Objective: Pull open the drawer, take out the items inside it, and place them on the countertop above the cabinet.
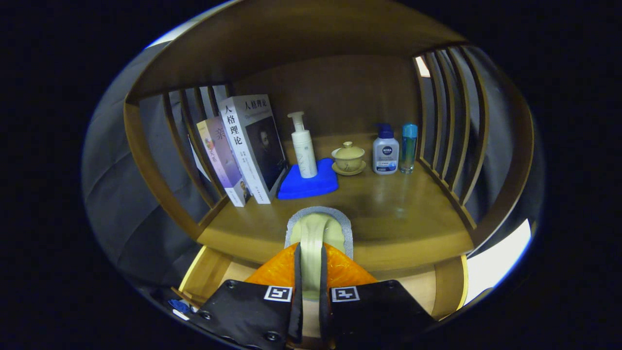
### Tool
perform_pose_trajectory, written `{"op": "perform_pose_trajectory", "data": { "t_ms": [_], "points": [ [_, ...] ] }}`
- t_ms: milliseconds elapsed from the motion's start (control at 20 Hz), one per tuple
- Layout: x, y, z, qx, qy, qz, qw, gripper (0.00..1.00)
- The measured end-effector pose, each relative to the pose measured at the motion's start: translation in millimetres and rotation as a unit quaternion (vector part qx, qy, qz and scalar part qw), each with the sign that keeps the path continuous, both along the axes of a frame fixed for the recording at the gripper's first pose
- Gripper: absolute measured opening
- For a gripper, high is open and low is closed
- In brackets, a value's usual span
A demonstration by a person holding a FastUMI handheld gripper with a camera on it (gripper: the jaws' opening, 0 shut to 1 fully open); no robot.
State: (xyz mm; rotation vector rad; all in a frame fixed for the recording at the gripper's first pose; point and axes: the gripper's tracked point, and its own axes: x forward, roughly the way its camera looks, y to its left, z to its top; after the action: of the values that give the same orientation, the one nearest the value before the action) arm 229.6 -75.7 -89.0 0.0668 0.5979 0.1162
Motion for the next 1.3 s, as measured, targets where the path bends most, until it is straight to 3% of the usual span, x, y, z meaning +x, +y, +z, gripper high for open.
{"op": "perform_pose_trajectory", "data": {
  "t_ms": [250, 600, 750, 950, 1050, 1300],
  "points": [
    [40, -5, -11, -0.025, 0.009, -0.010, 1.000, 0.15],
    [80, -3, -21, 0.012, 0.033, -0.027, 0.999, 0.15],
    [88, -5, -23, 0.035, 0.041, -0.046, 0.997, 0.15],
    [91, -5, -20, 0.021, 0.023, -0.052, 0.998, 0.20],
    [90, -6, -19, 0.001, 0.009, -0.054, 0.998, 0.25],
    [82, 6, 3, -0.004, -0.056, -0.050, 0.997, 0.78]
  ]
}}
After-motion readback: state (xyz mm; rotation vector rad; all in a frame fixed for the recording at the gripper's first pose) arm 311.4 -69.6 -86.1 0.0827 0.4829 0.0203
